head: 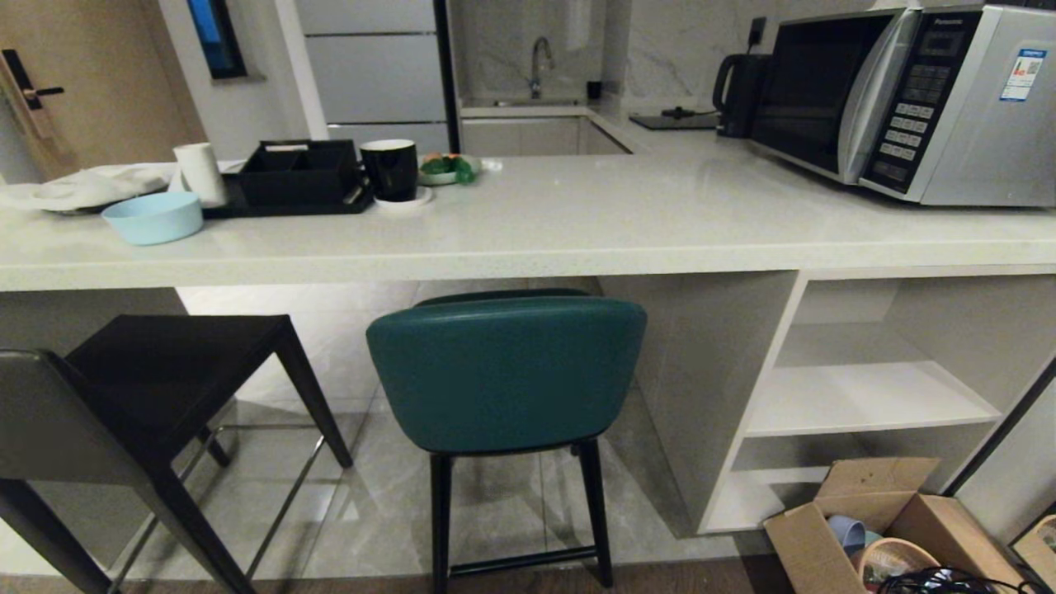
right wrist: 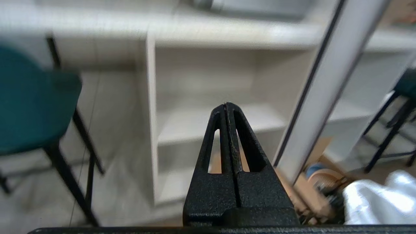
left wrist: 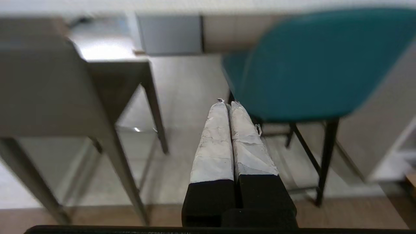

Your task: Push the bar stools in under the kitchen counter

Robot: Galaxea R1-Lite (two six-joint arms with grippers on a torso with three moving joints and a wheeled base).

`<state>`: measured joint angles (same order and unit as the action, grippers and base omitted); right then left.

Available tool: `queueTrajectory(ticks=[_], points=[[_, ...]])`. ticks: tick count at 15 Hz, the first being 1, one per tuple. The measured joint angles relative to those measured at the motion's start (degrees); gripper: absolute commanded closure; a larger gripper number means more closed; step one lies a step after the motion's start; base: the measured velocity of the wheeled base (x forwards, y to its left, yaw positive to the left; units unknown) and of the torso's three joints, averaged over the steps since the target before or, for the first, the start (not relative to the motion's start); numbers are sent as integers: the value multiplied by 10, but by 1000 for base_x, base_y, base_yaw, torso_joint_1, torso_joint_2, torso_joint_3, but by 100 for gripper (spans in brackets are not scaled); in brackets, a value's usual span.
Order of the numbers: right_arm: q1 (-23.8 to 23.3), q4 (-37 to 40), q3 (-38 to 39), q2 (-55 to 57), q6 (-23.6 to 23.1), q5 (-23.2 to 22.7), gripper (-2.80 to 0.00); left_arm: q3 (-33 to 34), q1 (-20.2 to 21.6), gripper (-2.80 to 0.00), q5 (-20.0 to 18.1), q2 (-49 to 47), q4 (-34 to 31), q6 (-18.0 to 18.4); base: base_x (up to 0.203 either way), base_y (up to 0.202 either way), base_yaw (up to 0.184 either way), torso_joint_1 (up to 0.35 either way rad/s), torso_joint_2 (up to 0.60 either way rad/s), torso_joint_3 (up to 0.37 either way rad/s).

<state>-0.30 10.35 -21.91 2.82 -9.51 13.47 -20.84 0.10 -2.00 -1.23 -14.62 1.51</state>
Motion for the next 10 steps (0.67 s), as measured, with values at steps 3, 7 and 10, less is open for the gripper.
queueTrajectory(ticks=[3,7,10], points=[[-1,-95,155,-21,16,-32,0,115,0,0,-39,11,65,23,0,0,0,0,0,0],[0,-103,215,-28,39,-144,0,191,0,0,-38,13,161,11,0,0,0,0,0,0],[1,-104,217,-29,43,-157,0,195,0,0,-32,13,142,-23,0,0,0,0,0,0]])
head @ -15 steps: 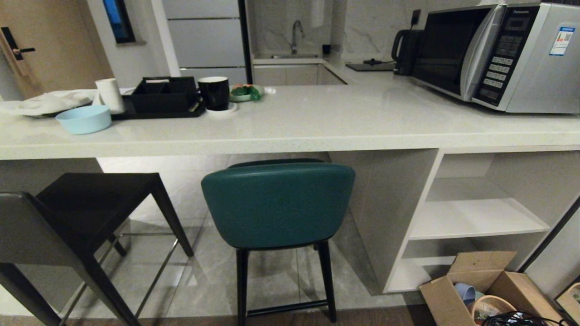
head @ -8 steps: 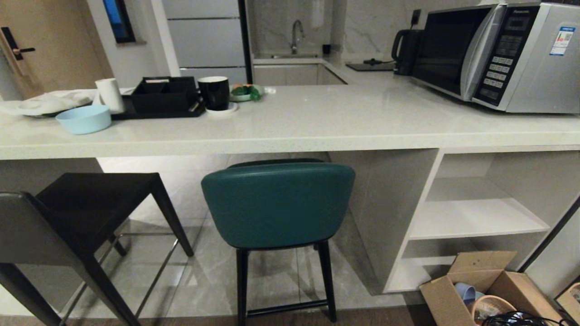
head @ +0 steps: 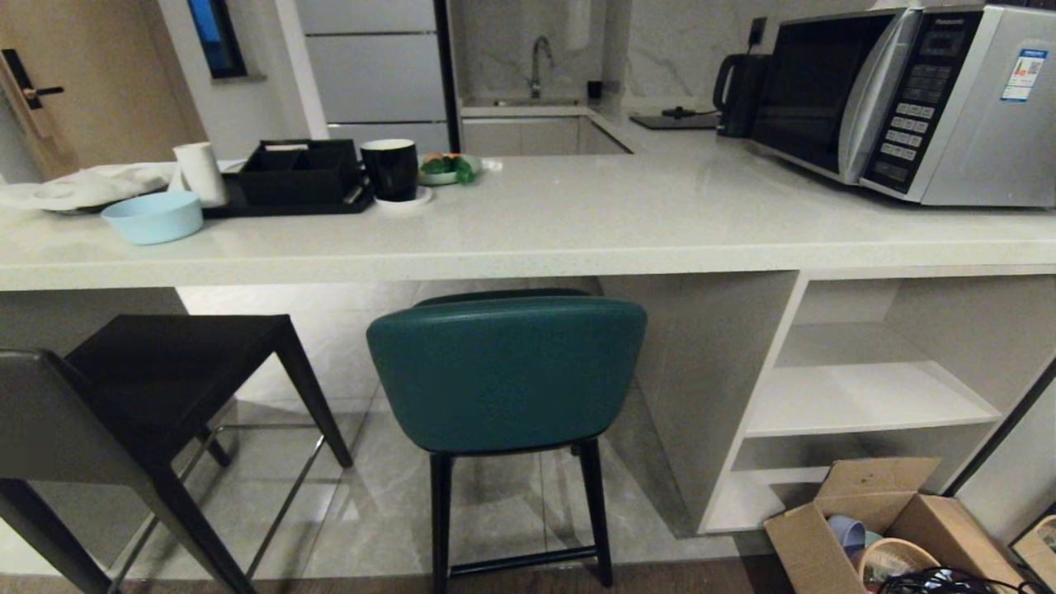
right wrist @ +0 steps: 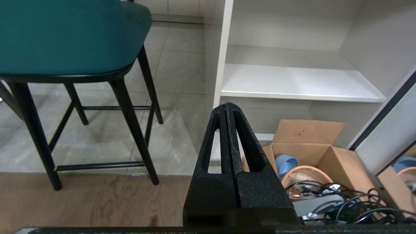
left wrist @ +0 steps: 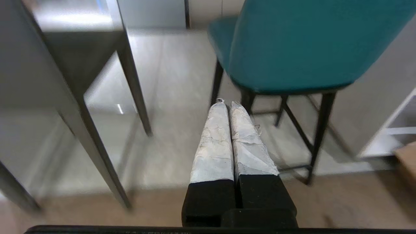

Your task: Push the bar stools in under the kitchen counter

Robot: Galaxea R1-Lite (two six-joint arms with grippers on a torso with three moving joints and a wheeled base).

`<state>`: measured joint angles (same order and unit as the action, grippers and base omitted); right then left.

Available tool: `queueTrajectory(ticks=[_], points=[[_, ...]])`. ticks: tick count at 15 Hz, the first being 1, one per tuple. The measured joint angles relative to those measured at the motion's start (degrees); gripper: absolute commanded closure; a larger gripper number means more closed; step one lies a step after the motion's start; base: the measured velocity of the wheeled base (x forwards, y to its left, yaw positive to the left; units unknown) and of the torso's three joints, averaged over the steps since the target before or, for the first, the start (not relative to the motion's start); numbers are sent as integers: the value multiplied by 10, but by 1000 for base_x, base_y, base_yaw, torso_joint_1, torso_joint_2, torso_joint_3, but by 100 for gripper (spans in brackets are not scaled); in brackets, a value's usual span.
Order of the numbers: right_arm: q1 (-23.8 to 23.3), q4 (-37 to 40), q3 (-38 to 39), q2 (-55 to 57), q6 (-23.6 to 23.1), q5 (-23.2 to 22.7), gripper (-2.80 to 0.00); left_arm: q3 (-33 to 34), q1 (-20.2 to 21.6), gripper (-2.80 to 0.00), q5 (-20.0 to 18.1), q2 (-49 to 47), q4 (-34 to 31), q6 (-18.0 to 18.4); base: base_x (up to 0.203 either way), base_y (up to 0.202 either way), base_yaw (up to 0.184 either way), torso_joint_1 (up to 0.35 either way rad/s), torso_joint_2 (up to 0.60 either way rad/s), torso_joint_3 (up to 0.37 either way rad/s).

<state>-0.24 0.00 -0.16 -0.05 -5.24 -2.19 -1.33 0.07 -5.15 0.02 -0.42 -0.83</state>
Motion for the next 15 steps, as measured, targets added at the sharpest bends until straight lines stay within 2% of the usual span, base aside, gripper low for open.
queueTrajectory(ticks=[2,4,6,9,11,14,15], points=[[0,-1,1,0,24,15,0,-9,0,0,28,-3,-33,-22,0,0,0,0,0,0],[0,-1,1,0,42,23,0,-13,0,0,37,0,-36,4,0,0,0,0,0,0],[0,-1,1,0,43,23,0,-14,0,0,29,0,-40,33,0,0,0,0,0,0],[0,-1,2,0,19,17,0,-14,-1,0,36,1,-36,39,0,0,0,0,0,0],[0,0,2,0,0,11,0,-16,-1,0,40,1,-66,38,0,0,0,0,0,0],[0,0,2,0,7,12,0,-22,-1,0,37,1,-89,49,0,0,0,0,0,0],[0,0,2,0,22,17,0,-22,-1,0,41,1,-88,48,0,0,0,0,0,0]])
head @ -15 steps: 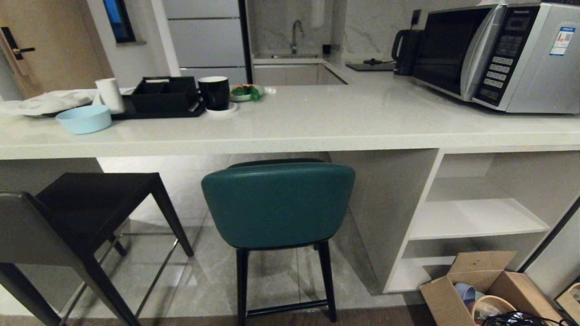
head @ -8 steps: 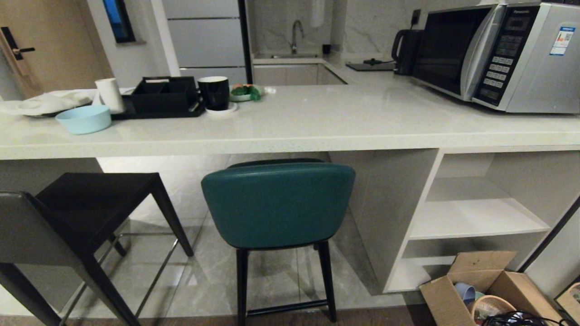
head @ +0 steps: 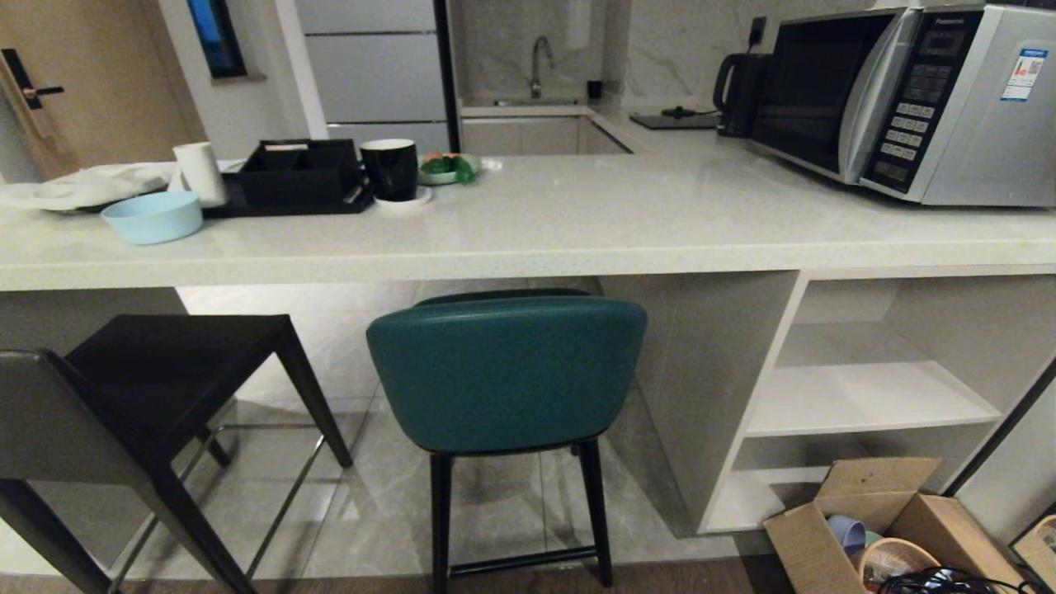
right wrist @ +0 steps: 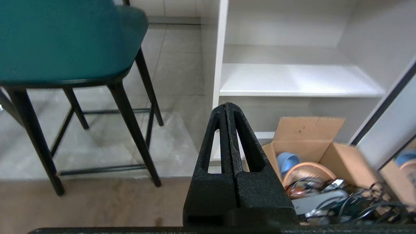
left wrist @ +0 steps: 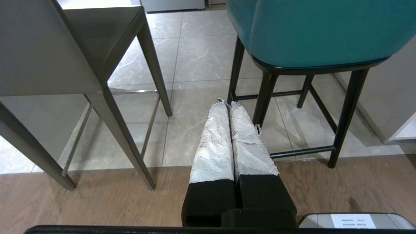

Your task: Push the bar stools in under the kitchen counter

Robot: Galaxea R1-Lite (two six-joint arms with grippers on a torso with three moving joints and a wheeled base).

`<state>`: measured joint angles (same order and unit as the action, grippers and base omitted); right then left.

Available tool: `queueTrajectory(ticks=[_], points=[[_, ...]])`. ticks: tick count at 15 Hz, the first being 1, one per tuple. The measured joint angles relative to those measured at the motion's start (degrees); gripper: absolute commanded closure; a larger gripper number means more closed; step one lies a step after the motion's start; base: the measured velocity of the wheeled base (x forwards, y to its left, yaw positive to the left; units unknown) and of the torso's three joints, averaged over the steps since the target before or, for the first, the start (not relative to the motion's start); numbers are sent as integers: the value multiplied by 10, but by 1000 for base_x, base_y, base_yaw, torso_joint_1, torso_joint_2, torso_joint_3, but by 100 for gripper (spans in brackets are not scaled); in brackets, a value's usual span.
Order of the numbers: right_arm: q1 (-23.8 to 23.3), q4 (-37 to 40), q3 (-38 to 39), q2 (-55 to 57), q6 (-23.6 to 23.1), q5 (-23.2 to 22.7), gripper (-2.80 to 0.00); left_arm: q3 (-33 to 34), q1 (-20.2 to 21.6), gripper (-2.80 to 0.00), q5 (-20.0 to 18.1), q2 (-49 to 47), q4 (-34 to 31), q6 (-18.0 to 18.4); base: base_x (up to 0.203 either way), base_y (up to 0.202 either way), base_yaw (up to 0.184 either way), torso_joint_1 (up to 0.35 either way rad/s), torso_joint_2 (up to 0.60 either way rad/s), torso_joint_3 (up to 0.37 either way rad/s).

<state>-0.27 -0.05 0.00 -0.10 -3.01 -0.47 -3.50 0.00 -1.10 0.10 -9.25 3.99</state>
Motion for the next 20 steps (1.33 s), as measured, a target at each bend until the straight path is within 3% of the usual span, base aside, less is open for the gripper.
queueTrajectory(ticks=[2,15,20], points=[[0,0,0,0,25,5,0,1,0,0,-1,0,1,1,0,0,0,0,0,0],[0,0,0,0,18,5,0,1,0,0,-3,0,0,-2,0,0,0,3,-6,-5],[0,0,0,0,21,5,0,1,0,0,-3,0,0,-3,0,0,0,157,-384,-226]])
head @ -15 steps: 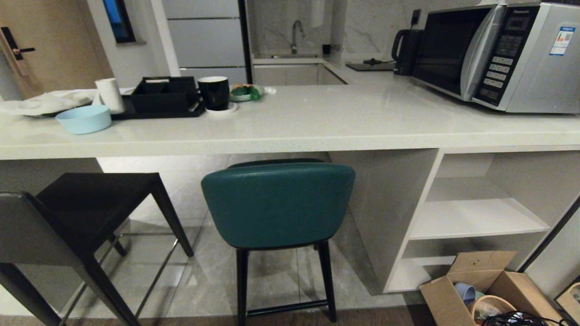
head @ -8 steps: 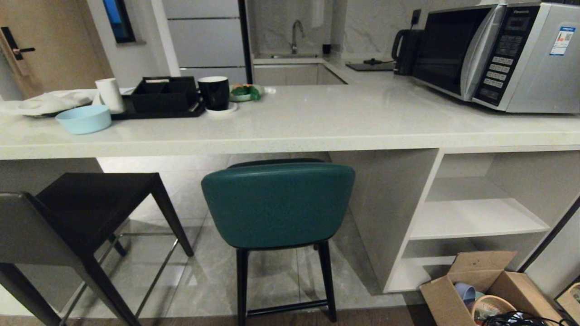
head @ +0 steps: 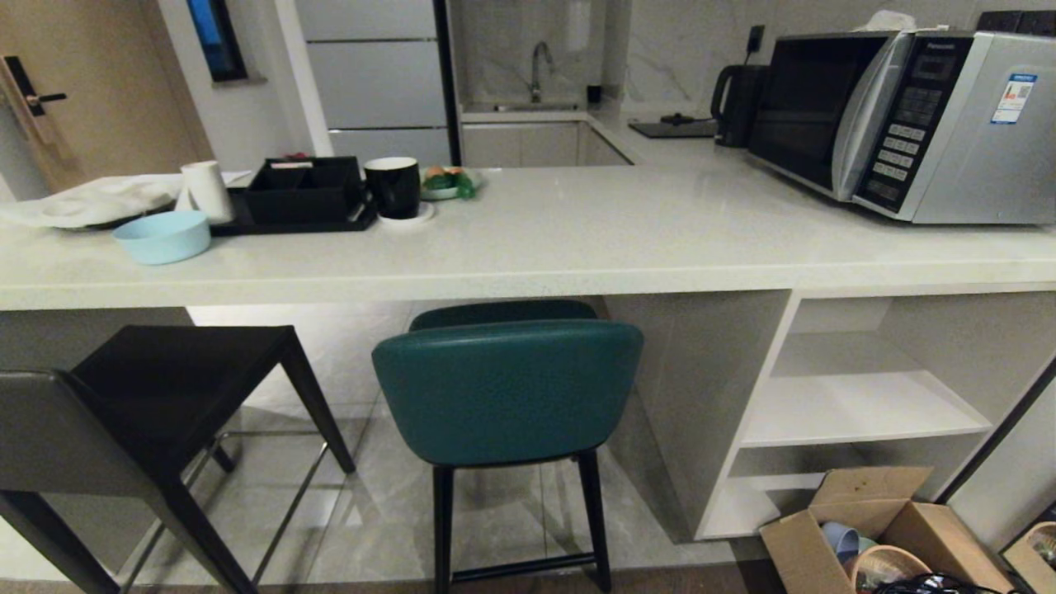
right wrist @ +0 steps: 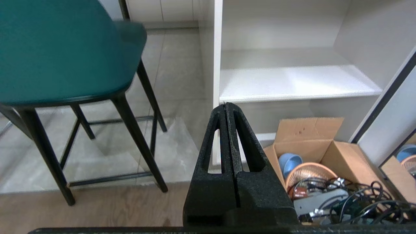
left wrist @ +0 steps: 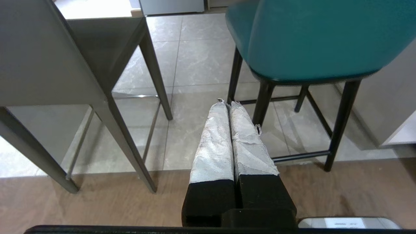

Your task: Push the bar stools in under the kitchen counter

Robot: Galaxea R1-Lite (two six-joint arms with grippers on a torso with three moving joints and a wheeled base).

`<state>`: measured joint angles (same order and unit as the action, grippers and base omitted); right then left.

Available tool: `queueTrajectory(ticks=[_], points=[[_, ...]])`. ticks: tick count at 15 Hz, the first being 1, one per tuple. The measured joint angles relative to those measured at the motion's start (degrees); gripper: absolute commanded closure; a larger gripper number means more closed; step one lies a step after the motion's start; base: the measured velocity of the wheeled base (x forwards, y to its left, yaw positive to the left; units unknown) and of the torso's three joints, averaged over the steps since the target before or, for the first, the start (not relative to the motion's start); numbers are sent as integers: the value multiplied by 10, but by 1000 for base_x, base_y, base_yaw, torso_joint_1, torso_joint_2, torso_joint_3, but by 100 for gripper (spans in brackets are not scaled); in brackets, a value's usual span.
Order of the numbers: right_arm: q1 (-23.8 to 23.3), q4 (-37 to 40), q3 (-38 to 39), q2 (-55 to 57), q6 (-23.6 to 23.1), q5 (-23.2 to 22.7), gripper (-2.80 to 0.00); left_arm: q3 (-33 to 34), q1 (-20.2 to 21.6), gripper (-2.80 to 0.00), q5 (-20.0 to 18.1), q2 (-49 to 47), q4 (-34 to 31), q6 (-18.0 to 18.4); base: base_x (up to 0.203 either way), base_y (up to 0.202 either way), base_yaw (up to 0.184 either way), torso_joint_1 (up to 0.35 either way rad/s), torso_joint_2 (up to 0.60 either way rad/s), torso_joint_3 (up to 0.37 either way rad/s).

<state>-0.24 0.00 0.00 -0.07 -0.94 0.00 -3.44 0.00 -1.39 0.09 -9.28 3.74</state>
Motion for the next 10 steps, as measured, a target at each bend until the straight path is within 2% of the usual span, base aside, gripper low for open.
queueTrajectory(ticks=[4,10], points=[[0,0,0,0,0,0,0,0,0,0,0,0,0,-1,0,0,0,204,-465,-262],[0,0,0,0,1,0,0,0,0,0,1,0,0,0,0,0,0,35,-77,-42]])
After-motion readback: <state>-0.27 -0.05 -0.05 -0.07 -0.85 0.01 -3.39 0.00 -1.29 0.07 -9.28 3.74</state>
